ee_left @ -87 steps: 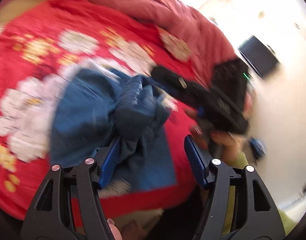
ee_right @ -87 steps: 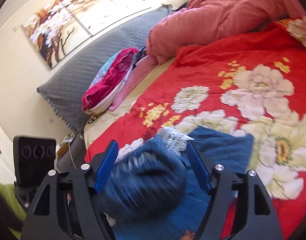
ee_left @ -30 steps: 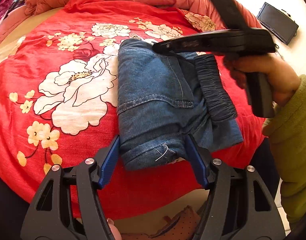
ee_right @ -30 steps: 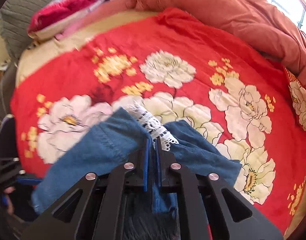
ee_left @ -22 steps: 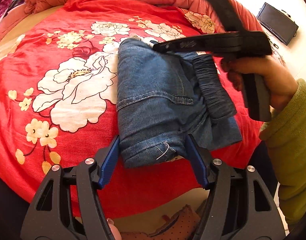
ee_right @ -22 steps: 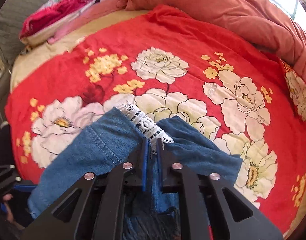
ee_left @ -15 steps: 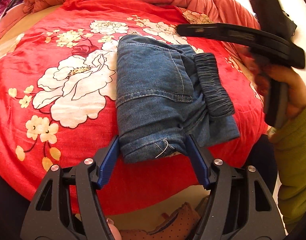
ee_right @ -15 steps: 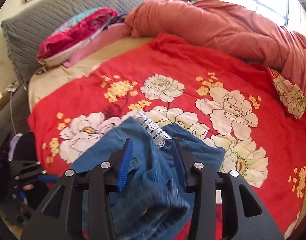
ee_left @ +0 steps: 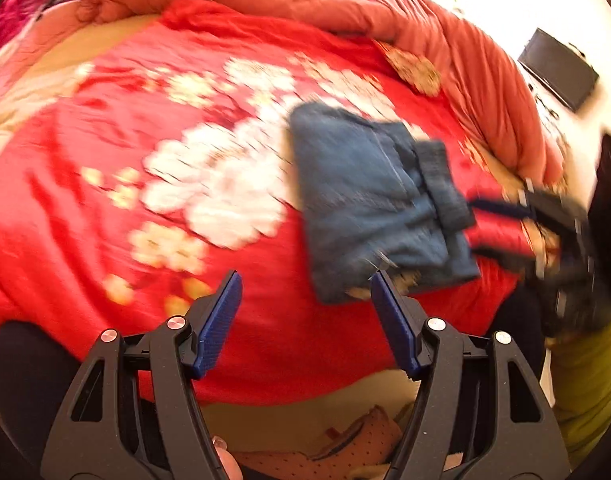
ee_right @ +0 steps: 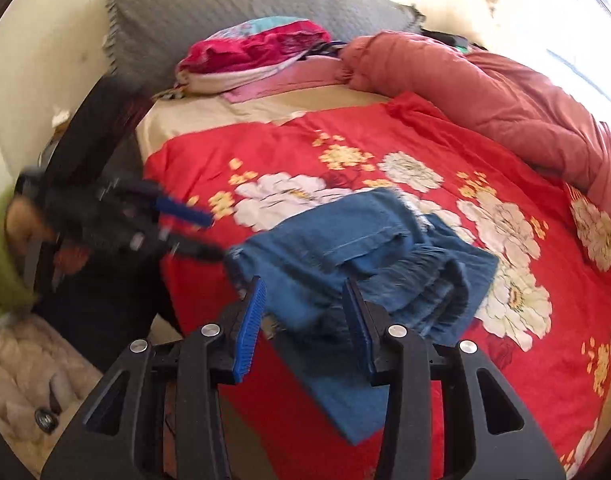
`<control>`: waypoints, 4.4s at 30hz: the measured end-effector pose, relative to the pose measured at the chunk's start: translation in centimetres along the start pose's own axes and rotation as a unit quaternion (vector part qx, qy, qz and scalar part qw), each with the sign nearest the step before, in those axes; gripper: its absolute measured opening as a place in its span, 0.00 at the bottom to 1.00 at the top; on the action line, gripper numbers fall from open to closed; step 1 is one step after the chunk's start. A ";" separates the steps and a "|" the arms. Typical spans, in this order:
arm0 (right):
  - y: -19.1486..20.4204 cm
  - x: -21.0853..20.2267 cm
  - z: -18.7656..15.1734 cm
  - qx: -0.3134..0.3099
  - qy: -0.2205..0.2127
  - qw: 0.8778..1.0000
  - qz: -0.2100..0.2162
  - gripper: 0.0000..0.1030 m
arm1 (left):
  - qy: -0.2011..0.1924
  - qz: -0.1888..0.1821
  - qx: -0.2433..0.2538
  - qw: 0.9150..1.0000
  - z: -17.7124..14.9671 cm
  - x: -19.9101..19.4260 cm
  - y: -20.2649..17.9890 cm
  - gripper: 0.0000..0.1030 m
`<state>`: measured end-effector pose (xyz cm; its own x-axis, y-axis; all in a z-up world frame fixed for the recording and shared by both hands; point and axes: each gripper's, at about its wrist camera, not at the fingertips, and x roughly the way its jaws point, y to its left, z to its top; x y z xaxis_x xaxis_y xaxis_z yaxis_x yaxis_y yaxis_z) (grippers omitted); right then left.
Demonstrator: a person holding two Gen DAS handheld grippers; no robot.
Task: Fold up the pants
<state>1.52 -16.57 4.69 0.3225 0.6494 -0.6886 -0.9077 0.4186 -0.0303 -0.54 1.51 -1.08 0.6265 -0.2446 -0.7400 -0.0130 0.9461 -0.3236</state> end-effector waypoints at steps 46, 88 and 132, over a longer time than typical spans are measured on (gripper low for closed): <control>-6.1 -4.5 -4.0 0.242 -0.076 0.964 -0.075 0.90 | 0.004 0.012 0.062 0.998 5.3 4.3 -4.8 0.57; -16.0 3.6 1.4 0.288 -0.105 0.952 -0.031 0.49 | -0.036 -0.043 0.047 0.997 11.9 8.4 -5.7 0.45; -23.0 6.3 0.1 0.367 -0.062 0.921 -0.119 0.92 | -0.032 -0.023 0.083 0.996 14.4 11.3 -6.0 0.84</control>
<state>24.47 -21.98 1.13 0.5585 0.5330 -0.6356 -0.3969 0.8445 0.3595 17.84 -3.92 0.98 0.6724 -0.2797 -0.6853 0.1424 0.9575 -0.2510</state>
